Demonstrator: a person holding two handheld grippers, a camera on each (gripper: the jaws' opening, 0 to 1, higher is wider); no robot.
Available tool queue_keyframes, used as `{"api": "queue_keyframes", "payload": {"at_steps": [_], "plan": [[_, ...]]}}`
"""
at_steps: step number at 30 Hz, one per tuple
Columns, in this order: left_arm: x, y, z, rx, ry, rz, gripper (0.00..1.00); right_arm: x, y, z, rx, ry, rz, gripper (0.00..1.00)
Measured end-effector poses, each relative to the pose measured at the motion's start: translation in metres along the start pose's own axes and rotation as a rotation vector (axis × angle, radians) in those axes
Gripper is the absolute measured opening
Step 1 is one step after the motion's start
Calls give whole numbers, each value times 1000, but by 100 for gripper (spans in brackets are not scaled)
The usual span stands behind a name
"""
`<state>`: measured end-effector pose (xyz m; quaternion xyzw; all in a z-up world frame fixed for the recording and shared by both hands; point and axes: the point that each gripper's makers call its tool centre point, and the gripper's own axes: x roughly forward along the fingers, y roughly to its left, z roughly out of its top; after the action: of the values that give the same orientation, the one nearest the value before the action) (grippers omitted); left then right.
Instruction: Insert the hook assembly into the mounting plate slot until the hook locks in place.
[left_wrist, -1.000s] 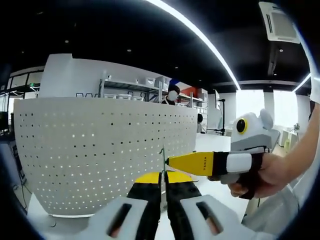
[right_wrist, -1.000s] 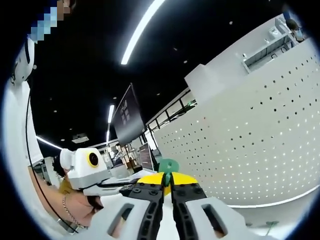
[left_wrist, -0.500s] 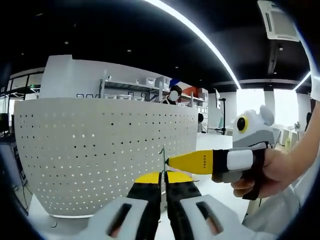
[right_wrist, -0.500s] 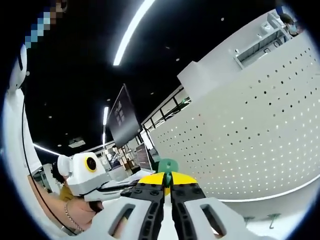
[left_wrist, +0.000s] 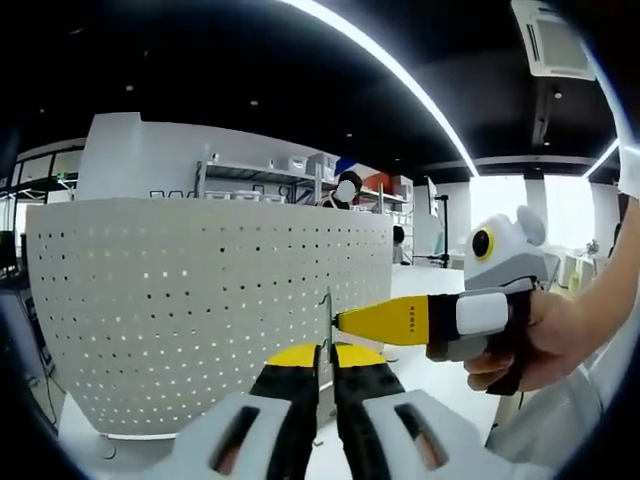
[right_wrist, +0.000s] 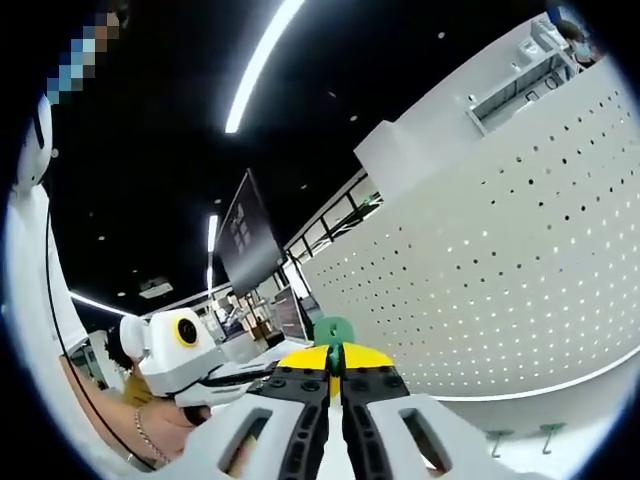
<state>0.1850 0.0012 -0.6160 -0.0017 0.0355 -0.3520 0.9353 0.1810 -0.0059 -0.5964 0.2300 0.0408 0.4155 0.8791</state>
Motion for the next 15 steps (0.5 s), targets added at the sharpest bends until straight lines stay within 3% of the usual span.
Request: {"api": "queue_keyframes", "payload": {"at_steps": [7, 12, 15], "plan": [[1, 9, -12, -23, 41, 20, 36, -1, -1, 0, 9, -2, -3, 0], [2, 13, -17, -40, 38, 41, 60, -2, -1, -2, 9, 3, -7, 0], [1, 15, -19, -49, 40, 48, 67, -2, -2, -2, 24, 1, -7, 0]]}}
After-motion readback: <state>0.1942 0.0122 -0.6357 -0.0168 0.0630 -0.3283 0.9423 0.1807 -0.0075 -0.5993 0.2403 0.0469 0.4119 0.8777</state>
